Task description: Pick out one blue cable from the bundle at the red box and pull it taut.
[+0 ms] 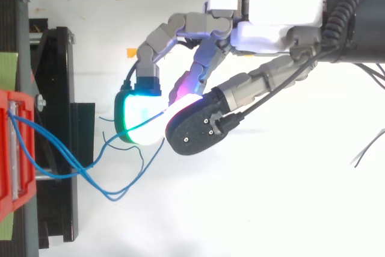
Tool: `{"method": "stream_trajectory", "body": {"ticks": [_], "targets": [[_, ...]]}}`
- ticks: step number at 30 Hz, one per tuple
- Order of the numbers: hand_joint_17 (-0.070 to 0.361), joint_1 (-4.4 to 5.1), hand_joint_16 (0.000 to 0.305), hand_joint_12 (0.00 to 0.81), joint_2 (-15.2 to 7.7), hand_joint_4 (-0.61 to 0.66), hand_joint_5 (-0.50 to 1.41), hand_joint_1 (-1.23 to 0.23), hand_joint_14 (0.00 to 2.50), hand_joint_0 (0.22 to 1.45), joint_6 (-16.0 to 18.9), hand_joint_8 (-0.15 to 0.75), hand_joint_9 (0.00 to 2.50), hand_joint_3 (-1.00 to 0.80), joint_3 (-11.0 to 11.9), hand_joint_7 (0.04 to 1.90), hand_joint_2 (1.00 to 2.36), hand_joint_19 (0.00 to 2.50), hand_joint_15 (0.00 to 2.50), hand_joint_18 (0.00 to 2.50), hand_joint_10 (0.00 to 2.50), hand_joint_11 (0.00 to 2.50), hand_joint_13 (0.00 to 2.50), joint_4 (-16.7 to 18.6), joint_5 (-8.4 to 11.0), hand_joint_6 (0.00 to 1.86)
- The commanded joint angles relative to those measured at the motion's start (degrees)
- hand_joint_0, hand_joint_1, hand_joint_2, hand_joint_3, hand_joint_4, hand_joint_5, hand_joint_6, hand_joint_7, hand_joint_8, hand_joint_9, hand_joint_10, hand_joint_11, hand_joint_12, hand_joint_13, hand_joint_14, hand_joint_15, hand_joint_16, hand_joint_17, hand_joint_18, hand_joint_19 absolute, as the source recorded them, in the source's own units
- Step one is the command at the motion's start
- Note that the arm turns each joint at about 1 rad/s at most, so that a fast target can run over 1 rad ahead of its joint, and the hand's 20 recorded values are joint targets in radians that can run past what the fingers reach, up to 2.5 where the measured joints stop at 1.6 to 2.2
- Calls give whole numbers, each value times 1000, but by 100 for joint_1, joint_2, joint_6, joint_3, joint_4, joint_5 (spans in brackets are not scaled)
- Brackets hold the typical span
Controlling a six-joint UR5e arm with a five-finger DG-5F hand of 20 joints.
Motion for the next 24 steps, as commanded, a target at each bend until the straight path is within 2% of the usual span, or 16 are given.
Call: {"method": "stream_trajectory", "body": {"ticks": [1, 24], "targets": [[118, 0, 53, 335, 0, -180, -37, -740, 16, 619, 0, 266, 1102, -184, 0, 776, 1003, 492, 424, 828, 21, 528, 890, 0, 0, 892], [118, 0, 53, 337, 0, -177, -37, -741, 17, 620, 0, 267, 1105, -184, 0, 778, 1003, 500, 426, 829, 19, 508, 894, 0, 0, 892]]}}
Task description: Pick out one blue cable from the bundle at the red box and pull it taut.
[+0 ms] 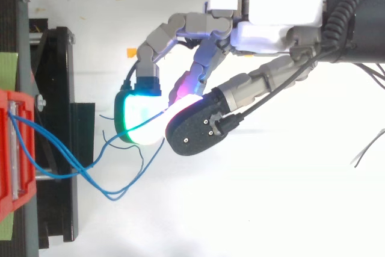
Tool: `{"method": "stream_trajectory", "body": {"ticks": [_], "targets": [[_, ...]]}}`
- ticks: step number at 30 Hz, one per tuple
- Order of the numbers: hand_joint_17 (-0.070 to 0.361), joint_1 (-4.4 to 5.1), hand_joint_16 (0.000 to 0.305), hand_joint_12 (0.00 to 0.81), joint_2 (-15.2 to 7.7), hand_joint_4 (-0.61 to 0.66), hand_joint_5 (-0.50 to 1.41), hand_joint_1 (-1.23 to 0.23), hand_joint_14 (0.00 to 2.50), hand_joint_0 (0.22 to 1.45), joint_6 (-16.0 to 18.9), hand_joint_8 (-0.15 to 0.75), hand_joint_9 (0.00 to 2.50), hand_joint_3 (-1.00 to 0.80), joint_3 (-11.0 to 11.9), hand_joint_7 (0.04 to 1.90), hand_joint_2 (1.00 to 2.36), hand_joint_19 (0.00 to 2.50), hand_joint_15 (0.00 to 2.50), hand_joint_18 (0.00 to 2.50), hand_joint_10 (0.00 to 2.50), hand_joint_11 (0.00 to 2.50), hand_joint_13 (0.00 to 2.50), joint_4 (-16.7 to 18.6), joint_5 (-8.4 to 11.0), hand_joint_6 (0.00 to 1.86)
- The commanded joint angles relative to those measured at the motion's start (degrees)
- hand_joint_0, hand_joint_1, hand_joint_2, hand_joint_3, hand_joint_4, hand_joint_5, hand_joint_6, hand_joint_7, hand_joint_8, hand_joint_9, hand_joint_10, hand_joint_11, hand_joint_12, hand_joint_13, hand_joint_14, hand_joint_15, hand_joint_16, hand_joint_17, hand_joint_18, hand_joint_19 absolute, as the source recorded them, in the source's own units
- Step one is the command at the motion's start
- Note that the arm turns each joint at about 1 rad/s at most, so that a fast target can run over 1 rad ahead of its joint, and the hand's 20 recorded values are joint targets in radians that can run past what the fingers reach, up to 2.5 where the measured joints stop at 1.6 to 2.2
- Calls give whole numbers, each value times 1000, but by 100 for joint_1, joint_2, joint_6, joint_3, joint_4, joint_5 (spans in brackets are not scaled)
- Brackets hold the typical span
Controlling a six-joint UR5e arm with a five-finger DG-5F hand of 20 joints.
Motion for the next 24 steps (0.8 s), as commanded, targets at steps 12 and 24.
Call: {"method": "stream_trajectory", "body": {"ticks": [12, 24], "targets": [[119, 0, 53, 336, 0, -179, -36, -741, 16, 620, 0, 269, 1101, -184, 0, 772, 1003, 494, 429, 834, 21, 502, 895, 0, 0, 891], [118, 0, 53, 338, 0, -179, -36, -741, 17, 620, 0, 260, 1101, -184, 0, 776, 1003, 493, 427, 837, 20, 502, 895, 9, 0, 891]]}}
